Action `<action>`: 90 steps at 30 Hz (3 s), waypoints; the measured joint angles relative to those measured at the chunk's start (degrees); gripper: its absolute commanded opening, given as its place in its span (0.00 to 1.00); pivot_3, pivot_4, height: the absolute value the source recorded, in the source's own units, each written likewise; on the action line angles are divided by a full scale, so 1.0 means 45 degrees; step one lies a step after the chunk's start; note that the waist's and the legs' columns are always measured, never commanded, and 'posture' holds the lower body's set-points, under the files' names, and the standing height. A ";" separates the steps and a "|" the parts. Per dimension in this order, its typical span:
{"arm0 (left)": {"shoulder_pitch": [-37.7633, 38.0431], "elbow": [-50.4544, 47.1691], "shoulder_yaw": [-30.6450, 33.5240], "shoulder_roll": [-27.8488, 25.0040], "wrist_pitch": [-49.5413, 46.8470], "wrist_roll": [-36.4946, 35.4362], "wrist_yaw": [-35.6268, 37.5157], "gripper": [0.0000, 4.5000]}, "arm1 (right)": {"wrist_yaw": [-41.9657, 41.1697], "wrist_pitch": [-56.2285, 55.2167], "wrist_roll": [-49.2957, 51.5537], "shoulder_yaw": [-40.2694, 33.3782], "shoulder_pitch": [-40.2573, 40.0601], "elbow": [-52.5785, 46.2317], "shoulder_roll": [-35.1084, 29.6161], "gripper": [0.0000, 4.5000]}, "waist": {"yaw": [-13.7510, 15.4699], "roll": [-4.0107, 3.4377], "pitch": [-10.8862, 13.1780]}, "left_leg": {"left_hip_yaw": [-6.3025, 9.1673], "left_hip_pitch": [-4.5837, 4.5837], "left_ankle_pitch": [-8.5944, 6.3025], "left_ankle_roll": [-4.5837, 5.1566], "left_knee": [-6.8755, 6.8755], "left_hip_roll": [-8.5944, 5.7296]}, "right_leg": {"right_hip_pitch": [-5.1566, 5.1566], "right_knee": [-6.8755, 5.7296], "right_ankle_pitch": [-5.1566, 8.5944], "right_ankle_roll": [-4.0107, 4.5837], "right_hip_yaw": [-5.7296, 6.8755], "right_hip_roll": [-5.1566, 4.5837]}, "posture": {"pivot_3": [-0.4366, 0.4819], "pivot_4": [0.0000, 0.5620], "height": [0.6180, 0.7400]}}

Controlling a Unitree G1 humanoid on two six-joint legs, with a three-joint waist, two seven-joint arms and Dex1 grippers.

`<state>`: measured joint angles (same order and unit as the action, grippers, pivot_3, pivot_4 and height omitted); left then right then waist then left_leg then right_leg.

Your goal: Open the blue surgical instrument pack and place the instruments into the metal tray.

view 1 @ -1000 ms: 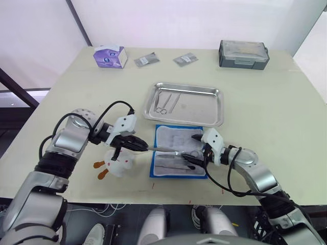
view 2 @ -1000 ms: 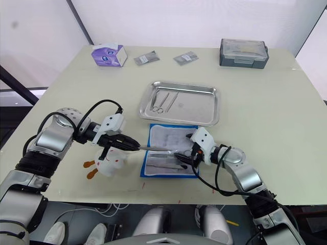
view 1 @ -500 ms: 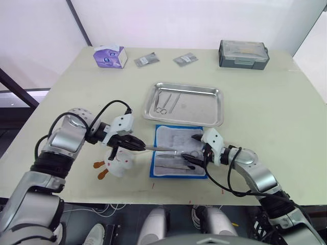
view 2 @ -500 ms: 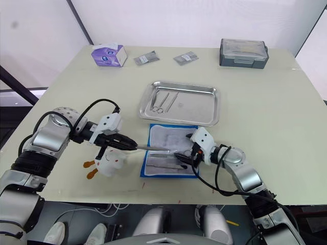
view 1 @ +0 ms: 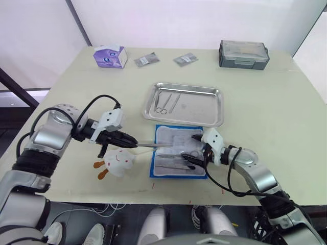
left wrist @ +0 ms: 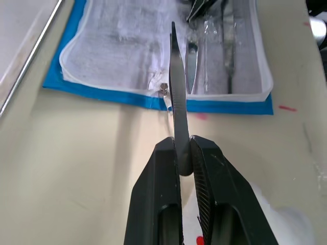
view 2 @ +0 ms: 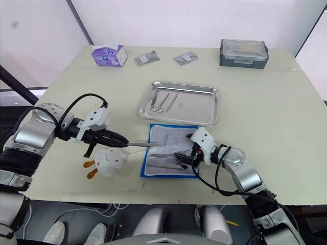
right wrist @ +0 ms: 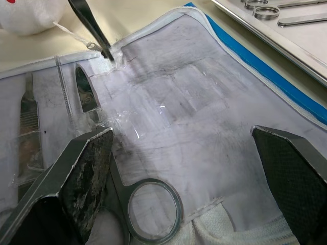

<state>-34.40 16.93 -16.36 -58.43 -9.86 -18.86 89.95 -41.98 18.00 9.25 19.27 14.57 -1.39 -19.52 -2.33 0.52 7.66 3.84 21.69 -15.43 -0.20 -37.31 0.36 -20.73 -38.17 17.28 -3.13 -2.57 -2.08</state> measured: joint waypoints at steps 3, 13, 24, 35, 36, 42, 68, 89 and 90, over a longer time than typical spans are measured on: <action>-0.0181 -0.0027 0.0033 0.0017 -0.0439 -0.0312 0.0009 0.01 | 0.0000 0.0000 0.0000 0.0000 0.0002 0.0000 0.0000 1.00 | 0.0001 0.0007 0.0004 | 0.0001 0.0001 0.0000 0.0000 0.0000 0.0000 | 0.0000 0.0000 0.0000 0.0000 0.0002 0.0003 | 0.48 0.27 0.98; -0.0905 -0.0430 0.1568 0.1890 -0.2683 -0.0872 -0.1422 0.01 | -0.0013 0.0000 0.0000 -0.0004 0.0001 -0.0001 0.0000 1.00 | 0.0001 0.0019 0.0007 | 0.0000 0.0000 0.0000 0.0000 -0.0002 0.0001 | 0.0001 -0.0002 0.0000 -0.0001 0.0000 0.0004 | 0.48 0.27 0.98; -0.1819 -0.0659 0.2655 0.4927 -0.5246 0.0093 -0.7914 0.01 | -0.0039 -0.0004 0.0002 -0.0032 -0.0010 -0.0004 -0.0023 1.00 | 0.0026 0.0049 0.0003 | 0.0015 0.0001 0.0001 -0.0001 -0.0007 -0.0003 | 0.0004 -0.0005 -0.0004 -0.0003 0.0002 0.0001 | 0.48 0.27 0.98; -0.2512 -0.0854 0.3128 0.7820 -0.7069 0.0867 -1.2819 0.01 | -0.0064 -0.0128 0.0003 -0.0025 -0.0009 0.0043 -0.0022 1.00 | 0.0040 0.0050 0.0004 | 0.0021 0.0003 0.0002 -0.0005 -0.0007 -0.0011 | 0.0003 -0.0004 -0.0005 -0.0003 0.0003 -0.0006 | 0.48 0.27 0.98; -0.2694 -0.0726 0.3138 0.8099 -0.7146 0.0979 -1.3247 0.01 | -0.0064 -0.0131 0.0003 -0.0019 -0.0003 0.0046 -0.0021 1.00 | 0.0039 0.0050 0.0004 | 0.0022 0.0003 0.0002 -0.0005 -0.0007 -0.0013 | 0.0003 -0.0004 -0.0005 -0.0003 0.0004 -0.0007 | 0.48 0.27 0.98; -0.3111 0.0409 0.3303 0.9419 -0.7805 0.1876 -1.5875 0.01 | -0.0067 -0.0153 0.0002 -0.0015 -0.0001 0.0057 -0.0021 1.00 | 0.0039 0.0050 0.0005 | 0.0023 0.0003 0.0003 -0.0006 -0.0007 -0.0015 | 0.0003 -0.0004 -0.0006 -0.0004 0.0003 -0.0009 | 0.48 0.27 0.98; -0.3374 0.1683 0.3618 1.1484 -0.8305 0.2372 -1.7132 0.56 | -0.0063 -0.0170 0.0003 -0.0035 -0.0025 0.0054 -0.0023 1.00 | 0.0044 0.0053 0.0006 | 0.0025 0.0005 0.0008 -0.0018 -0.0007 -0.0018 | 0.0003 -0.0003 -0.0006 -0.0004 0.0005 -0.0015 | 0.48 0.27 0.98; -0.1719 -0.1175 0.3961 0.8867 -0.6917 -0.0358 -1.0970 0.77 | -0.0014 -0.0179 0.0006 -0.0003 0.0029 0.0075 0.0023 1.00 | -0.0014 0.0043 0.0009 | 0.0015 0.0000 0.0037 -0.0071 0.0001 -0.0013 | 0.0001 0.0000 -0.0006 -0.0003 -0.0001 -0.0015 | 0.48 0.27 0.98; -0.1436 -0.1379 0.3993 0.8075 -0.6620 -0.0538 -0.9851 0.77 | -0.0030 -0.0182 0.0007 -0.0004 0.0019 0.0074 0.0023 1.00 | -0.0039 0.0032 0.0016 | 0.0009 -0.0003 0.0040 -0.0076 0.0009 -0.0008 | -0.0001 -0.0001 -0.0005 0.0001 -0.0006 -0.0008 | 0.48 0.27 0.98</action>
<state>-40.87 10.73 1.61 -22.09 -39.65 -21.28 45.61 -42.12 17.18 9.28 19.25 14.66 -1.06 -19.41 -2.50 0.67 7.73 3.88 21.67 -15.25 -0.54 -37.27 0.33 -20.73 -38.18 17.26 -3.13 -2.59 -2.12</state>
